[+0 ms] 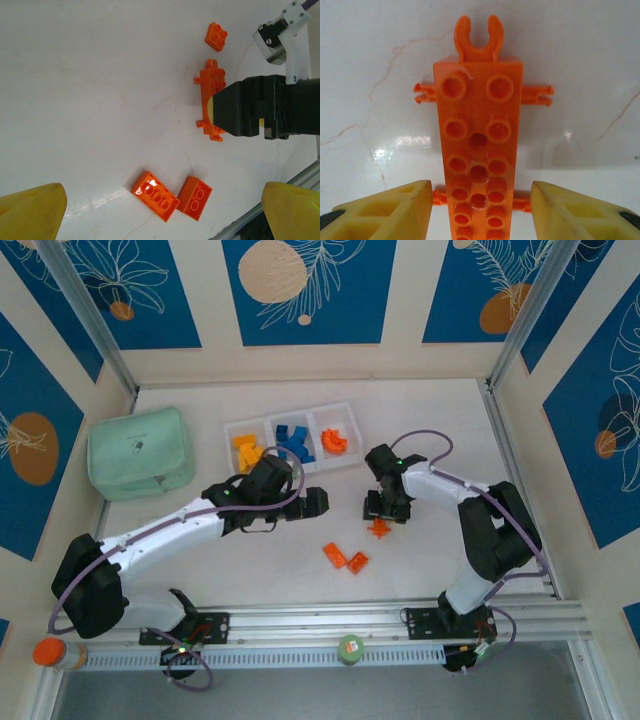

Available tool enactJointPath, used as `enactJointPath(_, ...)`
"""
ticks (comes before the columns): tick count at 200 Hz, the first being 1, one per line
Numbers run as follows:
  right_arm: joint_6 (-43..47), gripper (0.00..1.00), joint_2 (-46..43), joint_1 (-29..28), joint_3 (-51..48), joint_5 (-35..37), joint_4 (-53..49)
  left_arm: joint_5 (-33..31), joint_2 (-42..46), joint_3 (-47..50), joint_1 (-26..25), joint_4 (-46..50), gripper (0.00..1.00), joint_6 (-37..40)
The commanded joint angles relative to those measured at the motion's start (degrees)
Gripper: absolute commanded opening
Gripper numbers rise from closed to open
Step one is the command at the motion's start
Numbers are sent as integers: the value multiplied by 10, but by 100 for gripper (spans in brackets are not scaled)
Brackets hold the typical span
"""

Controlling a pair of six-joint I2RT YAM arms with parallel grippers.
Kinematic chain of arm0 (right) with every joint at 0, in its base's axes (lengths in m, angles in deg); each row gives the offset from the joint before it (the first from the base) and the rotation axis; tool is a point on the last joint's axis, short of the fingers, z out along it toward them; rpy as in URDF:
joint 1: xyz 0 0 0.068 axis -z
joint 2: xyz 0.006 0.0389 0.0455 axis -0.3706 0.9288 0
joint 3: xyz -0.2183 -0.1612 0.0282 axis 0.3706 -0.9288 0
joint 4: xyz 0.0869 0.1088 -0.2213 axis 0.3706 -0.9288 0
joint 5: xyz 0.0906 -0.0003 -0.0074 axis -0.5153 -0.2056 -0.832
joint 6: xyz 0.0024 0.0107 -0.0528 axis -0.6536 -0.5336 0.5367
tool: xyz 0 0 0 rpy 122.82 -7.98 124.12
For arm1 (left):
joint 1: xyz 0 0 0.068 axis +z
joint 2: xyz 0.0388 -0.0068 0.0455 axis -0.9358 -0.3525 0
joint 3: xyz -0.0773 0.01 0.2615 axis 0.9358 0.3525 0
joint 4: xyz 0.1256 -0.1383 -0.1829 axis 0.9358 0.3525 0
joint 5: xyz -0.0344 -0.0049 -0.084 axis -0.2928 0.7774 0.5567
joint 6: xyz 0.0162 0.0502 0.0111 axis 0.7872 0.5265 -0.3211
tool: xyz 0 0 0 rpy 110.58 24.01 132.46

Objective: Sort the legos into containers by color
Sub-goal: Pick up the lego from the center of the table.

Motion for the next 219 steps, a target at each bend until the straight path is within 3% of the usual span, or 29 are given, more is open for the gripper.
enactJointPath(1,13,50,17,2,20,12,2,-12,-2,-5,-4,4,99,-6)
enactJointPath(129,30,28,7,-12,28,27,-12,-1,-3,-14,-4,11,99,2)
enactJointPath(219,46,22,-53,-22,91,37,-67,-8,19,-43,19,76,99,44)
